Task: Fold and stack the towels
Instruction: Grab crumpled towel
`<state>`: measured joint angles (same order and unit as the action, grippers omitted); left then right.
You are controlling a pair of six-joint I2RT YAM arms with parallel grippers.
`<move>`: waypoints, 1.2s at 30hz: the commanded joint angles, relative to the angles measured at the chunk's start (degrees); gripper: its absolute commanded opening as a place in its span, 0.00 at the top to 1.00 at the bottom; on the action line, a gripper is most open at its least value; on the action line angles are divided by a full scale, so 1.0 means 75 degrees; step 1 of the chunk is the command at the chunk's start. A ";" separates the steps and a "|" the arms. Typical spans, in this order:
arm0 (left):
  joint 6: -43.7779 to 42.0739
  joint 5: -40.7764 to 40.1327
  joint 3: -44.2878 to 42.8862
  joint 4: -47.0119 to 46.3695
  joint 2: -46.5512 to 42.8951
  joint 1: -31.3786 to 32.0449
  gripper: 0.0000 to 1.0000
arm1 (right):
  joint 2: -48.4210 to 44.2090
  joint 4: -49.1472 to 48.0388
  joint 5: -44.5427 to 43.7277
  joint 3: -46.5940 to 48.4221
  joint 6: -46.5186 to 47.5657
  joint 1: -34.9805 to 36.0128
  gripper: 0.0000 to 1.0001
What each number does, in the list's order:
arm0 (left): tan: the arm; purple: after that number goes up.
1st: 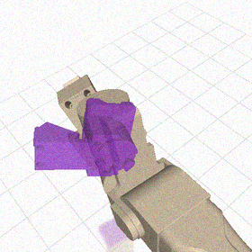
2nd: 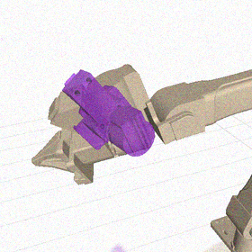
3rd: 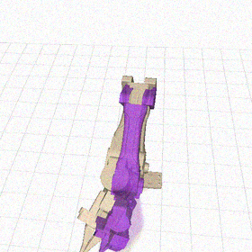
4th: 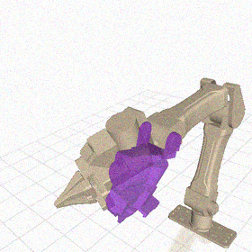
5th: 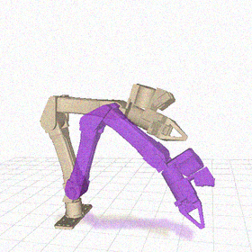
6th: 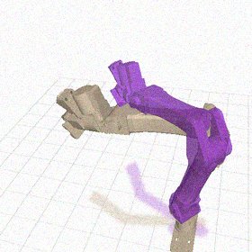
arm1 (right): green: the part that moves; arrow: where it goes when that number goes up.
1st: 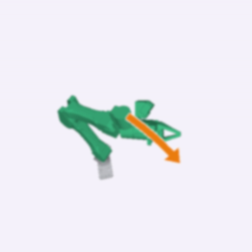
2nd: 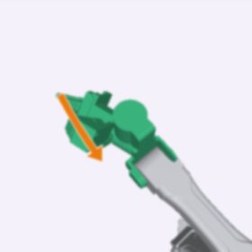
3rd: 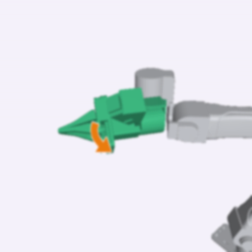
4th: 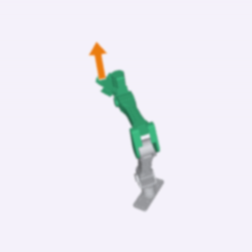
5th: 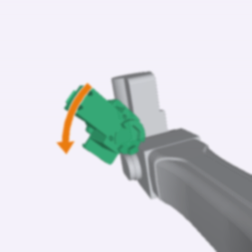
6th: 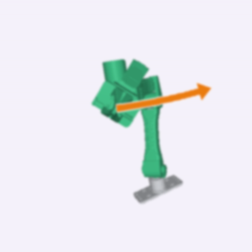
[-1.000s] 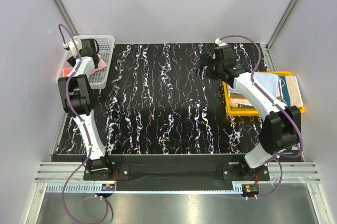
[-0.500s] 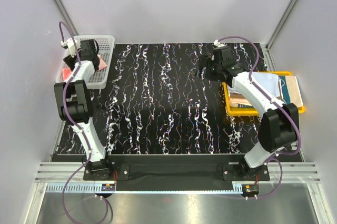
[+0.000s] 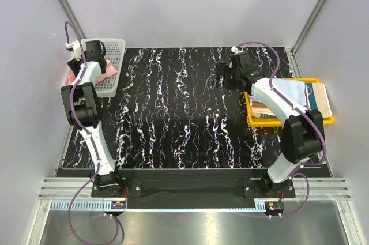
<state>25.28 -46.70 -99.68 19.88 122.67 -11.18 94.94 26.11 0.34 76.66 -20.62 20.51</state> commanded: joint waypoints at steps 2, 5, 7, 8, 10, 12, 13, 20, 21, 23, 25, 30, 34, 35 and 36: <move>0.0016 0.0050 -0.0982 0.0771 0.0378 -0.0103 0.29 | 0.0080 -0.0211 0.0306 0.0184 -0.0004 0.0077 0.00; 0.0075 0.0203 -0.1182 0.1017 0.0495 -0.0161 0.29 | 0.0127 -0.0223 0.0353 0.0196 -0.0004 0.0089 0.00; -0.0018 0.0424 -0.1369 0.1157 0.0577 -0.0197 0.30 | 0.0127 -0.0235 0.0388 0.0185 -0.0016 0.0089 0.00; -0.0042 0.0484 -0.1474 0.1274 0.0728 -0.0208 0.30 | 0.0139 -0.0235 0.0423 0.0184 -0.0016 0.0078 0.00; -0.0042 0.0566 -0.1929 0.1741 0.0916 -0.0220 0.30 | 0.0150 -0.0235 0.0435 0.0184 -0.0028 0.0089 0.00; -0.0007 0.0601 -0.2107 0.1977 0.1080 -0.0232 0.31 | 0.0151 -0.0235 0.0470 0.0173 -0.0039 0.0089 0.00; 0.0016 0.0648 -0.2154 0.2071 0.1093 -0.0255 0.31 | 0.0162 -0.0235 0.0494 0.0184 -0.0039 0.0089 0.00; -0.0018 0.0730 -0.2155 0.2365 0.1152 -0.0279 0.32 | 0.0174 -0.0305 0.0611 0.0114 -0.0063 0.0089 0.00; -0.0030 0.0742 -0.2190 0.2377 0.1163 -0.0290 0.32 | 0.0174 -0.0317 0.0611 0.0103 -0.0063 0.0089 0.00; 0.0016 0.0742 -0.2248 0.2517 0.1210 -0.0326 0.34 | 0.0174 -0.0340 0.0634 0.0079 -0.0074 0.0101 0.00; 0.0016 0.0707 -0.2225 0.2552 0.1187 -0.0361 0.34 | 0.0174 -0.0352 0.0658 0.0067 -0.0075 0.0089 0.00; -0.0030 0.0777 -0.2214 0.2576 0.1187 -0.0443 0.44 | 0.0151 -0.0411 0.0728 -0.0003 -0.0086 0.0101 0.00; -0.0124 0.0824 -0.2202 0.2553 0.1198 -0.0478 0.58 | 0.0104 -0.0446 0.0775 -0.0061 -0.0098 0.0101 0.00; -0.0159 0.0847 -0.2190 0.2564 0.1187 -0.0501 0.64 | 0.0115 -0.0446 0.0775 -0.0062 -0.0086 0.0101 0.00; -0.0171 0.0859 -0.2178 0.2530 0.1163 -0.0490 0.79 | 0.0104 -0.0458 0.0787 -0.0062 -0.0086 0.0101 0.00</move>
<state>25.15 -40.71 -113.56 39.55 131.44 -14.46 96.31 24.93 4.62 76.47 -20.84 20.64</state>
